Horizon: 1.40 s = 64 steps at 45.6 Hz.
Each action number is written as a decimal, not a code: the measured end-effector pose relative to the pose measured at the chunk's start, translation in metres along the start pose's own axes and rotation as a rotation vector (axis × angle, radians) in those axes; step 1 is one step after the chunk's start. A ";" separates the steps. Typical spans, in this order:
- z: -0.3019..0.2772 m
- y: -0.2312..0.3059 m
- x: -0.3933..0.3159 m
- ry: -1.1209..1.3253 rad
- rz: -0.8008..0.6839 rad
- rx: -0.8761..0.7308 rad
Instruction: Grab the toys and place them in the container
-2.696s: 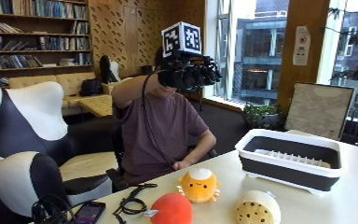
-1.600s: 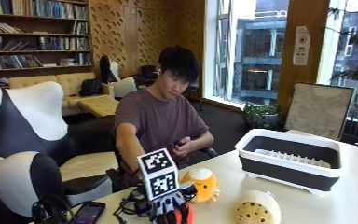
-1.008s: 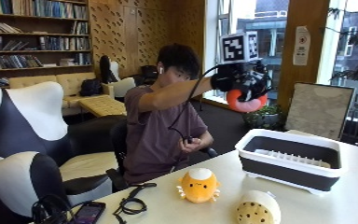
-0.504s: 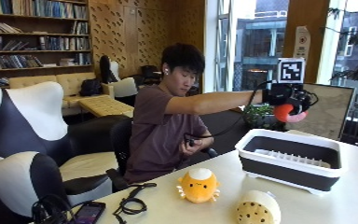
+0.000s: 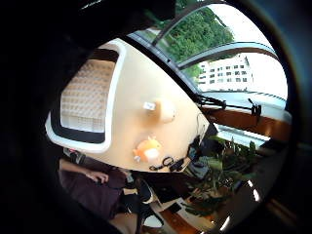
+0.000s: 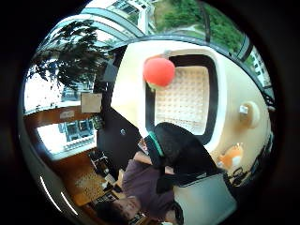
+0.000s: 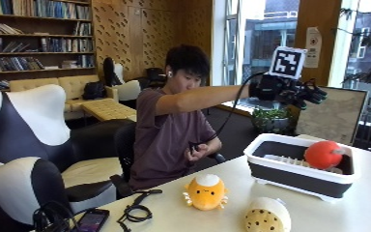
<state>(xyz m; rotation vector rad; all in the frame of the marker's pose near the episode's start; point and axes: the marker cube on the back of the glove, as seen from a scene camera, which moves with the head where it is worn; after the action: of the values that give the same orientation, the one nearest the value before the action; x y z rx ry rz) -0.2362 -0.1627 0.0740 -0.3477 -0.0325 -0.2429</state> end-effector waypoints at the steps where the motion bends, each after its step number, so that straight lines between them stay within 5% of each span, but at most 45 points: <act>1: -0.002 0.005 0.012 -0.015 0.018 0.002; 13: 0.038 0.037 0.138 -0.104 0.212 -0.030; 32: 0.263 -0.015 0.187 -0.266 0.309 -0.271; 36: 0.288 -0.023 0.184 -0.280 0.302 -0.188; 48: 0.242 -0.014 0.178 -0.355 0.256 -0.033; 64: 0.067 0.020 0.134 -0.354 0.140 0.157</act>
<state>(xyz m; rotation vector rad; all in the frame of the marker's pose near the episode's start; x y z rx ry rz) -0.1006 -0.1523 0.1403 -0.2316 -0.3733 -0.0377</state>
